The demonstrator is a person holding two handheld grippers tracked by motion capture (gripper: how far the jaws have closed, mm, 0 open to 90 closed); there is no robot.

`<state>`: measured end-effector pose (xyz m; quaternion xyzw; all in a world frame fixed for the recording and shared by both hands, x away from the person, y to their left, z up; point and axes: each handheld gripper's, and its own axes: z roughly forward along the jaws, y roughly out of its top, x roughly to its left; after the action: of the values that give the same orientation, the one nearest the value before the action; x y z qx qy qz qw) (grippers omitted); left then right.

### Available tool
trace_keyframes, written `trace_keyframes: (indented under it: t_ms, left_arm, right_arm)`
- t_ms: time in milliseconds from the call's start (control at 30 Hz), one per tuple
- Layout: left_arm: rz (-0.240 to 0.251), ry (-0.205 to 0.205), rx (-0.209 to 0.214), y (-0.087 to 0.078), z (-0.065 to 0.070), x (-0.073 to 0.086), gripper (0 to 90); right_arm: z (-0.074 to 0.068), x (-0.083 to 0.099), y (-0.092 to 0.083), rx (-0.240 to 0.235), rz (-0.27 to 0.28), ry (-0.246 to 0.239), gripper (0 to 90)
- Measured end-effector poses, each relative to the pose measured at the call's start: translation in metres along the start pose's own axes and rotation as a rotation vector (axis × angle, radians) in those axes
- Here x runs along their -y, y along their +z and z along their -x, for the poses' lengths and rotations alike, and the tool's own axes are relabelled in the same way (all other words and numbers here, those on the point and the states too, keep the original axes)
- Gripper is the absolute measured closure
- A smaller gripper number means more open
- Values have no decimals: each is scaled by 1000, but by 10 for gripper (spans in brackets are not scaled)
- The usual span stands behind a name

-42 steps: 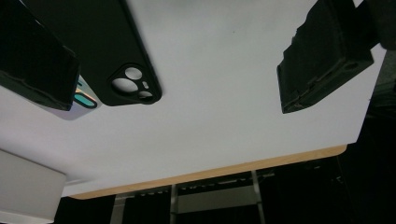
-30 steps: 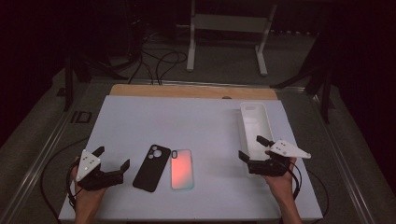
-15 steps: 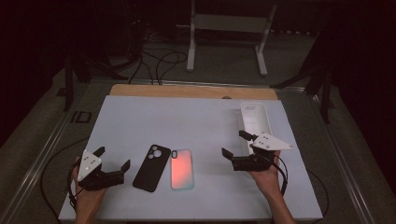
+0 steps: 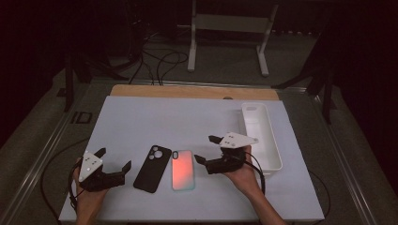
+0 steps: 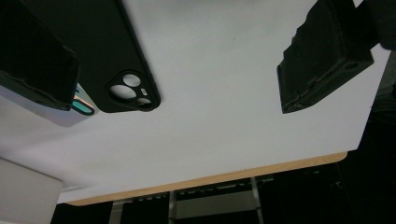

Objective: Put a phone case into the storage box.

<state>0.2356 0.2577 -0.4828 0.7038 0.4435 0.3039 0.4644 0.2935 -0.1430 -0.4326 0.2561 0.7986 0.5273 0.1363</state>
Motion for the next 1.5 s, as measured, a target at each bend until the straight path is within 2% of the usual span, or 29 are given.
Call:
trace_keyframes:
  t_ms: [33,67,100,167,267,500,533,733,900,1167,1433,1500]
  left_arm:
    - [0,0,0,0,0,0,1]
    - [0,0,0,0,0,0,1]
    - [0,0,0,0,0,0,1]
    - [0,0,0,0,0,0,1]
    - [-2,1,0,0,0,1,1]
    - [-4,1,1,0,0,1,1]
    - [-4,1,1,1,0,1,1]
    - [-5,4,2,1,0,1,1]
    - [-6,4,0,0,0,1,1]
    - [-10,8,1,1,1,1,1]
    - [-12,10,2,1,2,1,1]
    - [-9,8,3,1,2,1,1]
  right_arm:
    - [-2,0,5,6,-16,6,219]
    - [-2,0,5,6,-16,6,219]
    - [-7,0,15,9,-28,9,288]
    - [-10,1,23,-1,-47,21,351]
    - [-17,2,35,11,-85,5,474]
    - [-31,9,60,-34,-139,10,872]
    - [-33,10,63,-37,-150,9,900]
    - [-46,14,82,-88,-196,-17,900]
    - [-54,18,93,-108,-216,-30,900]
    - [-65,34,117,-137,-315,-47,900]
    - [-75,45,128,-150,-402,-89,900]
    - [-75,44,126,-150,-407,-89,900]
